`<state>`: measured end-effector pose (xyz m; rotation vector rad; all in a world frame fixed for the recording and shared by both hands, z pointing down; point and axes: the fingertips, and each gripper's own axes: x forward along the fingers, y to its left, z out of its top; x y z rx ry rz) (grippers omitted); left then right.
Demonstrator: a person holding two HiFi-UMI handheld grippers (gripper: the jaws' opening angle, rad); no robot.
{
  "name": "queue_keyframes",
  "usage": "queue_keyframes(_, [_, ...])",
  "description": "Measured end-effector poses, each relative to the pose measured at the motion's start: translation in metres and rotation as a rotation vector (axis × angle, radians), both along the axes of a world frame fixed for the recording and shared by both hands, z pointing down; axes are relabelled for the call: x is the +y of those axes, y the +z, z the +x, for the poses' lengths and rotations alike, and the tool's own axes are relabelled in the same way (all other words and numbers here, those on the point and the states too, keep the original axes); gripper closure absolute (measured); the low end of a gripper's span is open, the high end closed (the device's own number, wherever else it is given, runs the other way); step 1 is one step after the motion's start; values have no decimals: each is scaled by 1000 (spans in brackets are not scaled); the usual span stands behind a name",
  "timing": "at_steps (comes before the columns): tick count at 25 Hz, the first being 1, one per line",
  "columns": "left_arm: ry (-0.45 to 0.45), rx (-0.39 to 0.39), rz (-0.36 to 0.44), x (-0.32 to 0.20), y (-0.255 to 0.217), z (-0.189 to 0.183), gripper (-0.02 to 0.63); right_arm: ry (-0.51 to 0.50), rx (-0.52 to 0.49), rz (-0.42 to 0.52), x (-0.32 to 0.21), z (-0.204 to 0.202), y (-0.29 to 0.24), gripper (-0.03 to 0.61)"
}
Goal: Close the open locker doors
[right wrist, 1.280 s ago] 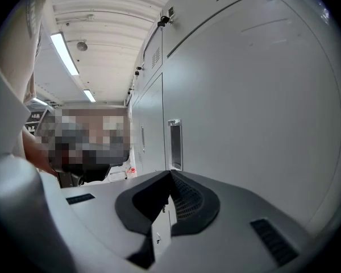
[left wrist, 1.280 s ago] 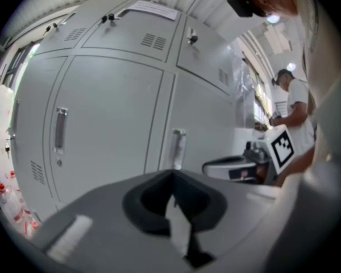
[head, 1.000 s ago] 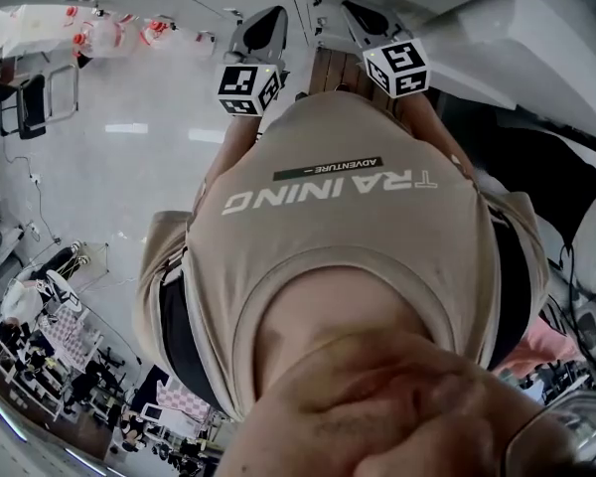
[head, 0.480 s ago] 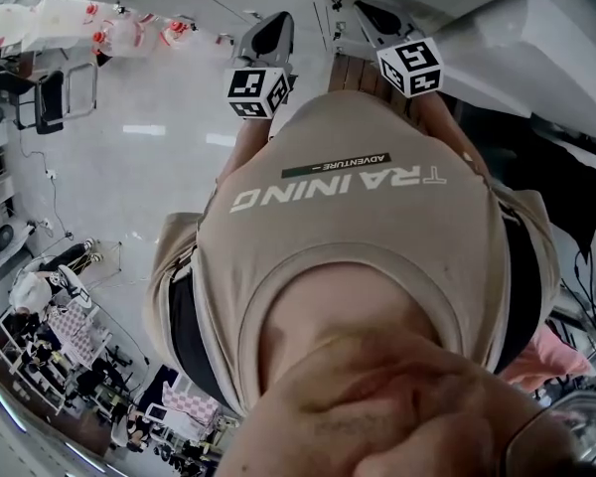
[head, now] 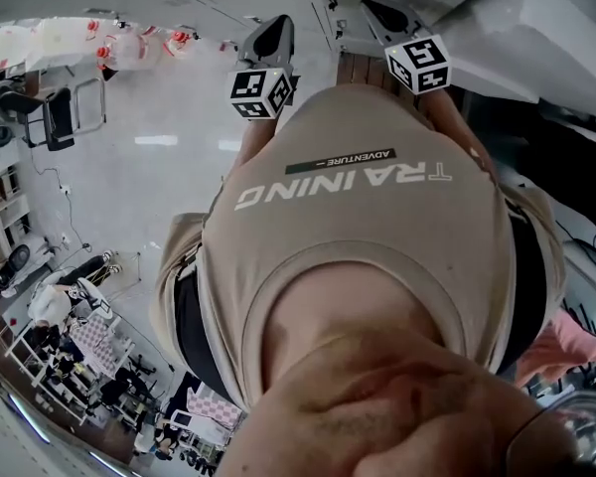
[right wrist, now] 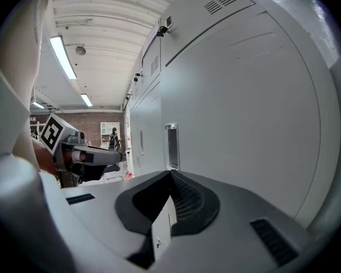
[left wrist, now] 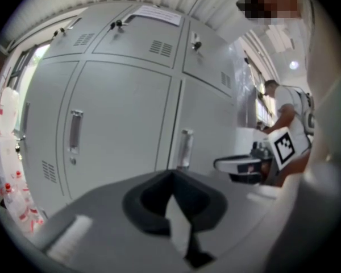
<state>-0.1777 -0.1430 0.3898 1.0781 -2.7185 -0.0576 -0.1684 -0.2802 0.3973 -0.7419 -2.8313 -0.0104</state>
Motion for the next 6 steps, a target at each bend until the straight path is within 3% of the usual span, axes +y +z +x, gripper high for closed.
queue_keyframes(6, [33,6,-6,-15,1,-1,614,47,-5,-11,-16,-2,-2,565])
